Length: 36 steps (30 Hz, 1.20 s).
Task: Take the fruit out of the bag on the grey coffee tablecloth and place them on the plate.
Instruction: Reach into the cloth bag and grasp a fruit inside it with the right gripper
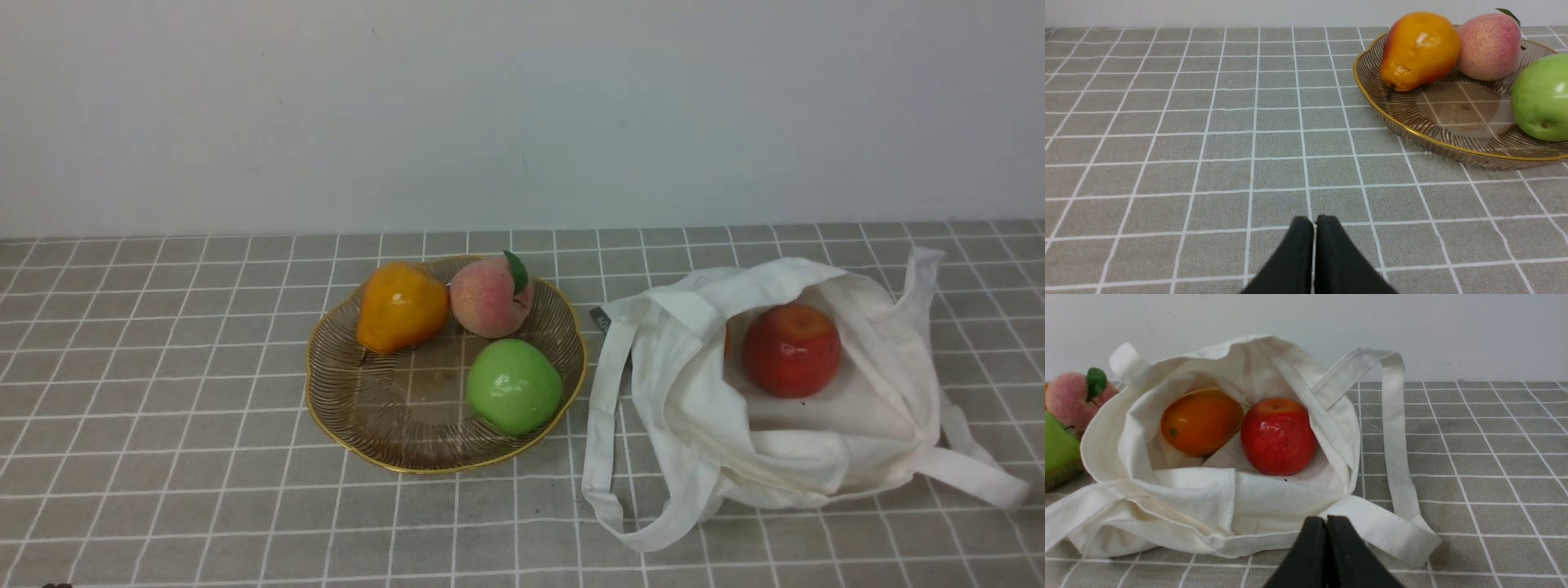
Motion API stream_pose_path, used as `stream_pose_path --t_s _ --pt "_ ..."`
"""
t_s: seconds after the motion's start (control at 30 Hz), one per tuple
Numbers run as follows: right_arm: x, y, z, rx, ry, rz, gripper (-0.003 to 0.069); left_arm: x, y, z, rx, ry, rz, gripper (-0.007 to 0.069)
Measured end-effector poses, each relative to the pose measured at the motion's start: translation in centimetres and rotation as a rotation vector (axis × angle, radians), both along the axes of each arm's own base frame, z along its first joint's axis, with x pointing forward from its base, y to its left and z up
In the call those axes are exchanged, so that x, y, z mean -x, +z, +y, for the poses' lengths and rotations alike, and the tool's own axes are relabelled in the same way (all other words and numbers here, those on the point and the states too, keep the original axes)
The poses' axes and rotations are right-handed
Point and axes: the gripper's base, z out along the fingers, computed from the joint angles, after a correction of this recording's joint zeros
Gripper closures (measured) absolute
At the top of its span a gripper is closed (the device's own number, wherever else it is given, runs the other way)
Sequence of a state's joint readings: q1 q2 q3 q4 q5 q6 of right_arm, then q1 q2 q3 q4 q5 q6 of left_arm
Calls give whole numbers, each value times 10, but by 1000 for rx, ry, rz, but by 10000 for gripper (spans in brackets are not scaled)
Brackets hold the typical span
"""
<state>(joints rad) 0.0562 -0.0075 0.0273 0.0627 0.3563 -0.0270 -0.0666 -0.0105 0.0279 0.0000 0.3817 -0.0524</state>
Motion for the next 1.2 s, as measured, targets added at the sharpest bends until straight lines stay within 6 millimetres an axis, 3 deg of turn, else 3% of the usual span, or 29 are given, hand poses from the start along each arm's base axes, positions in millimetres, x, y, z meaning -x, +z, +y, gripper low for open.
stream_pose_path --t_s 0.07,0.27,0.47,0.67,0.87,0.97,1.03,1.13,1.17,1.2 --pt "0 1 1 -104 -4 4 674 0 0 0 0 0 0 632" --pt "-1 11 8 -867 -30 -20 674 0 0 0 0 0 0 632" --pt "-1 16 6 -1063 -47 -63 674 0 0 0 0 0 0 632" --pt "-1 20 7 -975 -27 -80 674 0 0 0 0 0 0 632" --pt "2 85 8 -622 57 -212 674 0 0 0 0 0 0 632" --pt "-20 104 13 -451 80 -83 674 0 0 0 0 0 0 632" --pt "-34 105 17 -379 97 23 674 0 0 0 0 0 0 632" --pt "-78 96 23 -265 123 313 674 0 0 0 0 0 0 632" --pt "-81 93 24 -262 123 334 674 0 0 0 0 0 0 632" --pt "-97 91 25 -228 132 409 674 0 0 0 0 0 0 632"
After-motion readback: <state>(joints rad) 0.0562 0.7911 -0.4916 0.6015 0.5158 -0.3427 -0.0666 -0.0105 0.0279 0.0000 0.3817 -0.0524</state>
